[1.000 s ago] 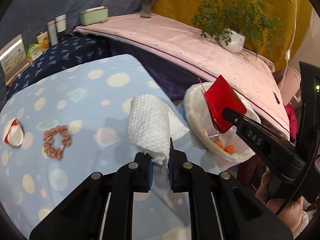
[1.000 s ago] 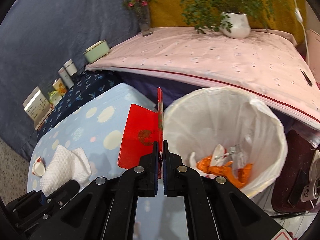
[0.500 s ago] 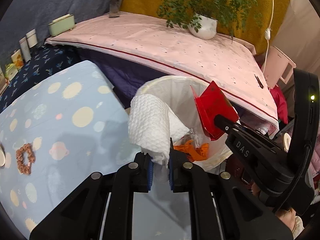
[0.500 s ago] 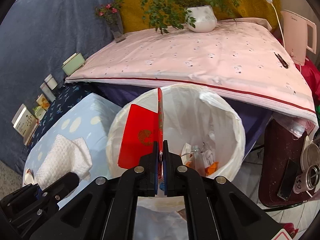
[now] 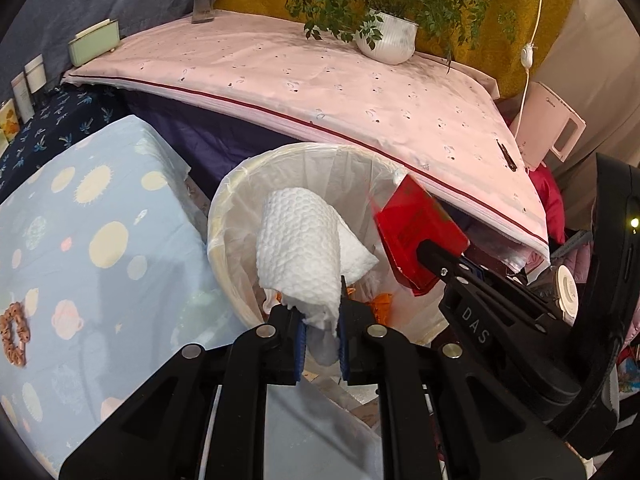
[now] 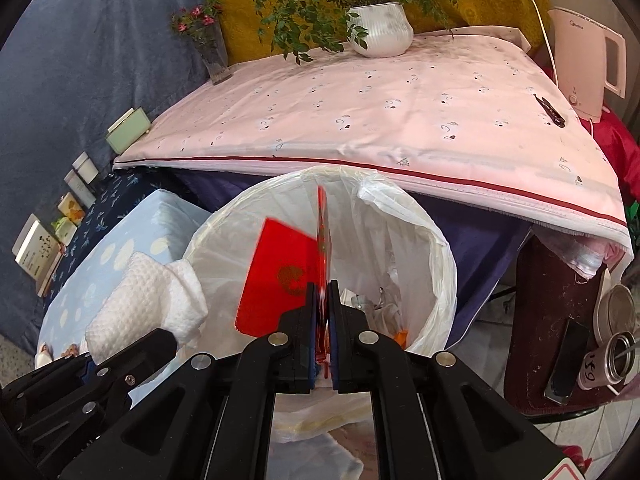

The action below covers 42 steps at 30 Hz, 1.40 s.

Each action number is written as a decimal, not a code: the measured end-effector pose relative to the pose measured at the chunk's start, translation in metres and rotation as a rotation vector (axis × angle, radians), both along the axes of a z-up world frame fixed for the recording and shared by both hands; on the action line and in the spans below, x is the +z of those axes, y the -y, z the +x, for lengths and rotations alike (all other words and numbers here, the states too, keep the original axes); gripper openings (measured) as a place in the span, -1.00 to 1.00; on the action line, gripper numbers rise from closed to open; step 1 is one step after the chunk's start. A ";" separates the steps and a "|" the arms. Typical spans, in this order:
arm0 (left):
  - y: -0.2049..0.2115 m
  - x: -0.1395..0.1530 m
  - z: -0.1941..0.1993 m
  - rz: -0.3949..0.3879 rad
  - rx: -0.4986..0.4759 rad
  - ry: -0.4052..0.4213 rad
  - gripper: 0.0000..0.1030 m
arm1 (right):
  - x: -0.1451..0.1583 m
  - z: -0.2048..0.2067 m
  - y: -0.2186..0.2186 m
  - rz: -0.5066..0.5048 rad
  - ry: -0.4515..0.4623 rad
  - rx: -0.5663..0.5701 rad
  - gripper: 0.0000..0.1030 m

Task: Collect trash
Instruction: 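Carry the tissue and red packet over the wastebasket with both grippers, then open both grippers to drop the tissue and packet into the wastebasket, then move both grippers back over the scrunchie and paper cup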

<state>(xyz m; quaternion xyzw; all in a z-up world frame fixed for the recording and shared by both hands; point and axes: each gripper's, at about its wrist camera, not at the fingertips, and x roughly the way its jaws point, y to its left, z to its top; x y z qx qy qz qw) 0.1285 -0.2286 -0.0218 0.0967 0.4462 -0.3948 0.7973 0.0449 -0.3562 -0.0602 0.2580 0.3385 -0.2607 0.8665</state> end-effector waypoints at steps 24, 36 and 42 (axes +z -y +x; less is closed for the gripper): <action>-0.080 -0.010 0.043 0.011 0.263 0.018 0.15 | 0.018 0.036 -0.052 -0.076 -0.003 0.103 -0.16; -0.156 -0.015 0.066 0.006 0.410 -0.004 0.15 | 0.019 0.074 -0.122 -0.097 -0.014 0.238 -0.03; -0.198 -0.017 0.078 0.003 0.496 -0.012 0.18 | 0.019 0.093 -0.153 -0.100 -0.023 0.301 -0.01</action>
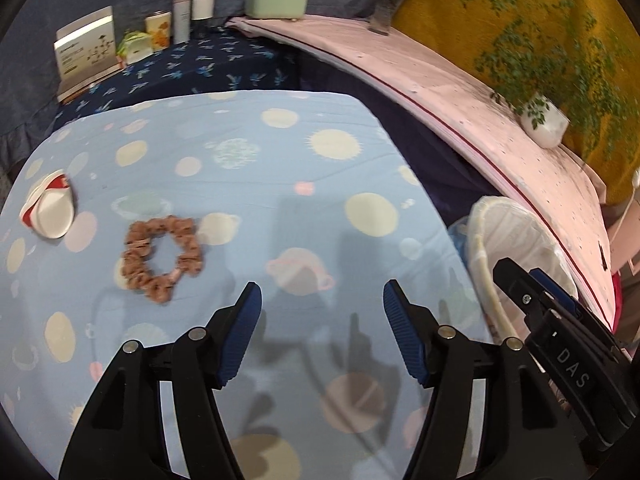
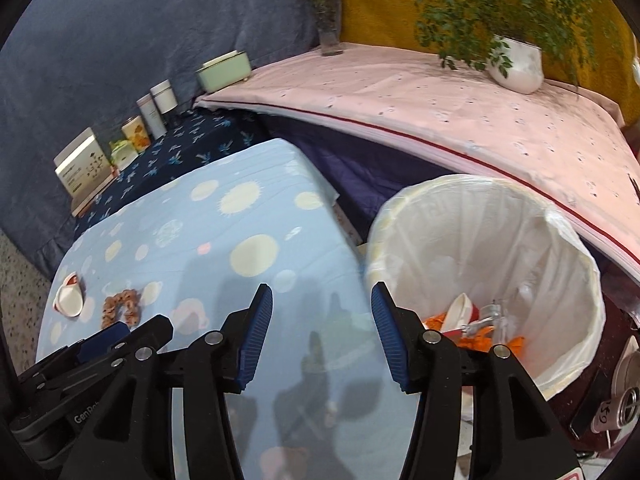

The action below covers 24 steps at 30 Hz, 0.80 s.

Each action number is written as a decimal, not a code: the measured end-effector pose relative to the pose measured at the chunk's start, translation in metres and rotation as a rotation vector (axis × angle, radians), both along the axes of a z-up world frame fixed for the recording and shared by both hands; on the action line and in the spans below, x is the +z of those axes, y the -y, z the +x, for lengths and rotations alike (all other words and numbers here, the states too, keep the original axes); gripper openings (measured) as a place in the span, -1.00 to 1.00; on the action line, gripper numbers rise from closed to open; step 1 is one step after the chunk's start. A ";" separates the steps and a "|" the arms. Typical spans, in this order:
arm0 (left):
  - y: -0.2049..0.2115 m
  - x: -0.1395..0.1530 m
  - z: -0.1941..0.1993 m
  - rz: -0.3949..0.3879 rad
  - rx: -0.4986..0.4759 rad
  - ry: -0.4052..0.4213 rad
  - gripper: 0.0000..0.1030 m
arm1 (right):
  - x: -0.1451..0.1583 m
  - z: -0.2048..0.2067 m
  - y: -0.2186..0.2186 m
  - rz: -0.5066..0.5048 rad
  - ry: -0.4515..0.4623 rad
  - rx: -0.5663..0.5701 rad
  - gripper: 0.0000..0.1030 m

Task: Collect trash
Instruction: 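Move both grippers back over the scrunchie and paper cup, then grasp the red-and-white paper cup with the left gripper while the right gripper grasps the scrunchie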

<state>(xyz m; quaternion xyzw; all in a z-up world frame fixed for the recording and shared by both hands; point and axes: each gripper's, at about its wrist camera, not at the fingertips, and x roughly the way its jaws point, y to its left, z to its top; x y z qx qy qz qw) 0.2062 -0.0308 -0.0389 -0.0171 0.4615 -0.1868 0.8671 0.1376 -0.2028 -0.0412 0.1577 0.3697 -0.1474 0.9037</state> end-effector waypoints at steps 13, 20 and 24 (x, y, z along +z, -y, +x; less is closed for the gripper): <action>-0.095 -0.004 0.017 0.036 0.178 0.022 0.31 | -0.006 0.037 -0.073 -0.011 -0.035 0.136 -0.01; -0.147 -0.003 0.031 0.055 0.286 0.040 0.34 | -0.011 0.063 -0.119 -0.024 -0.049 0.226 -0.01; -0.174 -0.005 0.041 0.090 0.346 0.055 0.38 | -0.017 0.079 -0.141 -0.026 -0.066 0.273 -0.01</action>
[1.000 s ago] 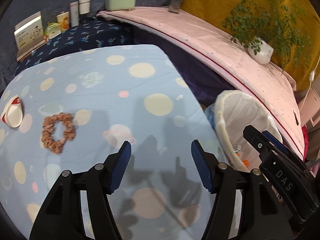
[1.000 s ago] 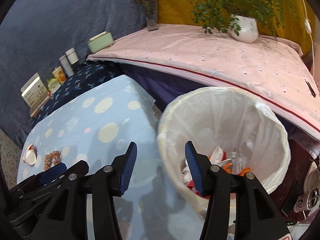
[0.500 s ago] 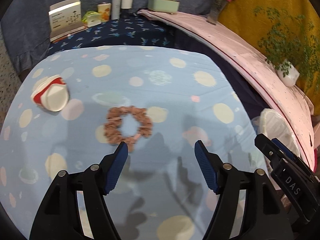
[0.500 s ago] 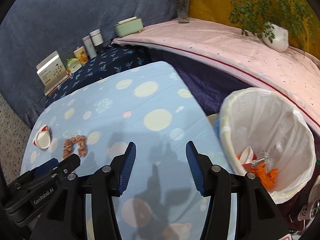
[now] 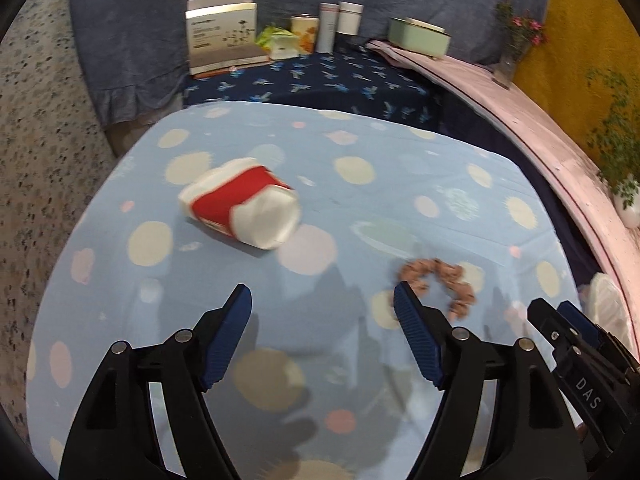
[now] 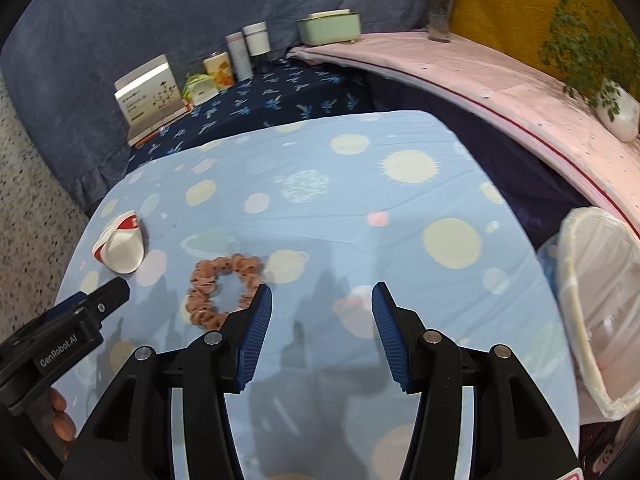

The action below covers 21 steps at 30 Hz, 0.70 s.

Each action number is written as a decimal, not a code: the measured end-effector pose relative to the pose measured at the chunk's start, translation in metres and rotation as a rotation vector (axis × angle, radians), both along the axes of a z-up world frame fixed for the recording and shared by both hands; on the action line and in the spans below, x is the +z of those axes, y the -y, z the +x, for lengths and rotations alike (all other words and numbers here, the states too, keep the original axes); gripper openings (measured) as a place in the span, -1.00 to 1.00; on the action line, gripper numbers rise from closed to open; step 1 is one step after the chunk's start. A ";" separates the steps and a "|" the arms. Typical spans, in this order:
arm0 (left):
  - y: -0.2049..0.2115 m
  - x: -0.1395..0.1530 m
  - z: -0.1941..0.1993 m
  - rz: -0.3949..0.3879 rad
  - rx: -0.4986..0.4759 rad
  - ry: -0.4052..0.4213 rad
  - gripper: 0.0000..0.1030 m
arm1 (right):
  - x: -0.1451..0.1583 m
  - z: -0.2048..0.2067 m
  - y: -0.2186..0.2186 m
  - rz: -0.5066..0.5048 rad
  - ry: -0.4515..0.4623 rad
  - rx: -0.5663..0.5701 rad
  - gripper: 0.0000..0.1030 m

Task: Collect trash
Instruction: 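Grasp the red-and-white paper cup with the left gripper while the right gripper grasps the scrunchie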

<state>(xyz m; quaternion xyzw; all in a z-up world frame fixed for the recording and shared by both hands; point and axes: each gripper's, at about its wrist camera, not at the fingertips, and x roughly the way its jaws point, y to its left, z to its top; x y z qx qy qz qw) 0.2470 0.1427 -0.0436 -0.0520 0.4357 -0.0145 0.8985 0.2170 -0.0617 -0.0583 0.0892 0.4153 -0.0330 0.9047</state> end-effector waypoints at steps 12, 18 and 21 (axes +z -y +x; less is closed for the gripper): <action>-0.055 -0.021 0.037 0.042 0.127 -0.020 0.54 | -0.026 0.041 -0.041 -0.011 -0.050 0.072 -0.01; -0.056 -0.033 0.051 0.048 0.120 -0.040 0.49 | -0.040 0.049 -0.043 -0.009 -0.079 0.079 -0.01; -0.057 -0.037 0.055 0.025 0.104 -0.055 0.20 | -0.043 0.052 -0.044 -0.002 -0.084 0.084 -0.13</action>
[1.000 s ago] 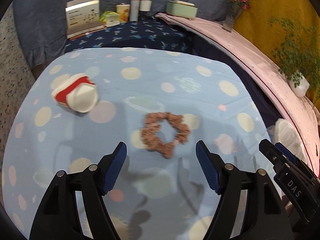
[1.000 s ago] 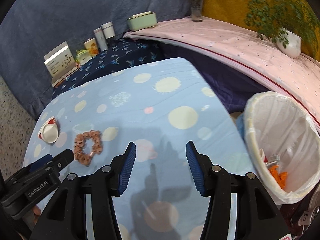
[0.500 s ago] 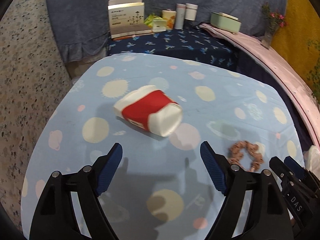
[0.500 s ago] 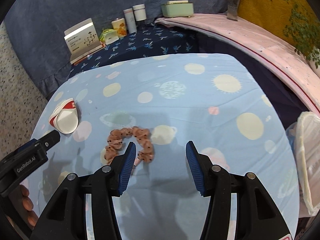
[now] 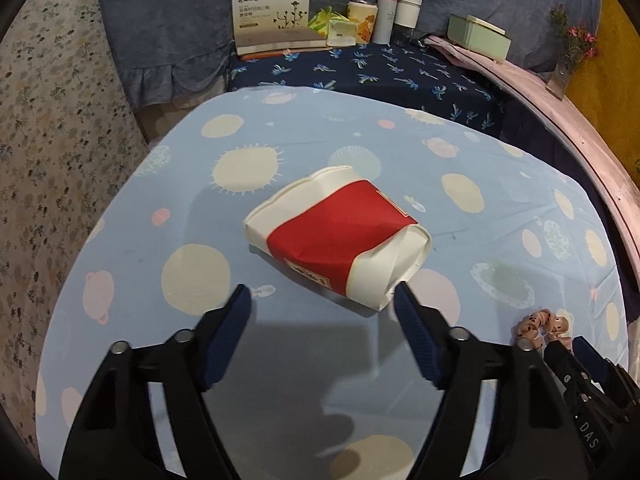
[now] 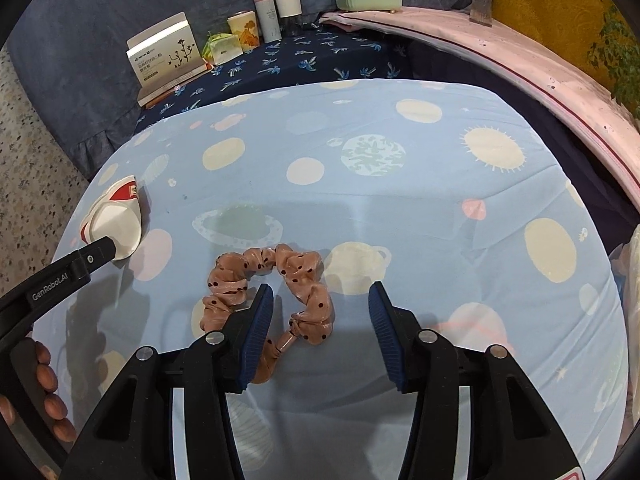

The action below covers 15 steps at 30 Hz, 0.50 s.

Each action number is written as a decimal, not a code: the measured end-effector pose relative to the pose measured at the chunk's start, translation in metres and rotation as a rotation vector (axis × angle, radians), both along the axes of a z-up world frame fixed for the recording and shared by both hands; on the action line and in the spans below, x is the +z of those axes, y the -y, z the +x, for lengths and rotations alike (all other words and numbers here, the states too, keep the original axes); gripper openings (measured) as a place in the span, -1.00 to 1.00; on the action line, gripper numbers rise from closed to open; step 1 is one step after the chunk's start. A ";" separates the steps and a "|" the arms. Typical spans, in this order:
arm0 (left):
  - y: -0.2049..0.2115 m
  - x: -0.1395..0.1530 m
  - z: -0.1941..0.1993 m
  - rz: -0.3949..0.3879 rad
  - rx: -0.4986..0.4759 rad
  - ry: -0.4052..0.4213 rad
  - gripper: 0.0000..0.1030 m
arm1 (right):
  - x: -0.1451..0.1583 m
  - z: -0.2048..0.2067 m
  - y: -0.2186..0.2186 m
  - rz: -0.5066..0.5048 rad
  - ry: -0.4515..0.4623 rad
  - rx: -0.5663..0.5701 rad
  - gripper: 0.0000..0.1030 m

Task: Collect trash
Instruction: 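Grasp the red-and-white paper cup with the left gripper while the right gripper grasps the scrunchie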

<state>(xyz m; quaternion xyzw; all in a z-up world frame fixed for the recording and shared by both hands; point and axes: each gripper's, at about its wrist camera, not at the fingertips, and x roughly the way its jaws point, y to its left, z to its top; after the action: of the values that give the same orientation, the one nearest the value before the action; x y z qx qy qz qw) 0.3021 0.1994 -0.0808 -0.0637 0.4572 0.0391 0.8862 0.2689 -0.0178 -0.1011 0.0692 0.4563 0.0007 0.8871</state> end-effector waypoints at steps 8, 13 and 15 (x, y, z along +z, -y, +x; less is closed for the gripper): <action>0.005 -0.009 0.005 -0.045 -0.046 -0.036 -0.84 | -0.001 0.004 -0.003 0.012 -0.001 0.023 -0.74; 0.009 -0.001 0.003 -0.041 -0.061 -0.005 -0.95 | 0.004 0.002 0.000 0.032 0.015 0.020 -0.80; 0.012 0.003 0.001 -0.044 -0.071 0.004 -0.95 | 0.010 0.001 0.002 0.039 0.029 0.018 -0.81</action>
<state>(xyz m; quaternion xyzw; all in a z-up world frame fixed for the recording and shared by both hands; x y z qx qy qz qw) 0.3033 0.1871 -0.0777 -0.0671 0.4580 -0.0024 0.8864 0.2695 -0.0199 -0.0916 0.0824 0.4437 0.0188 0.8922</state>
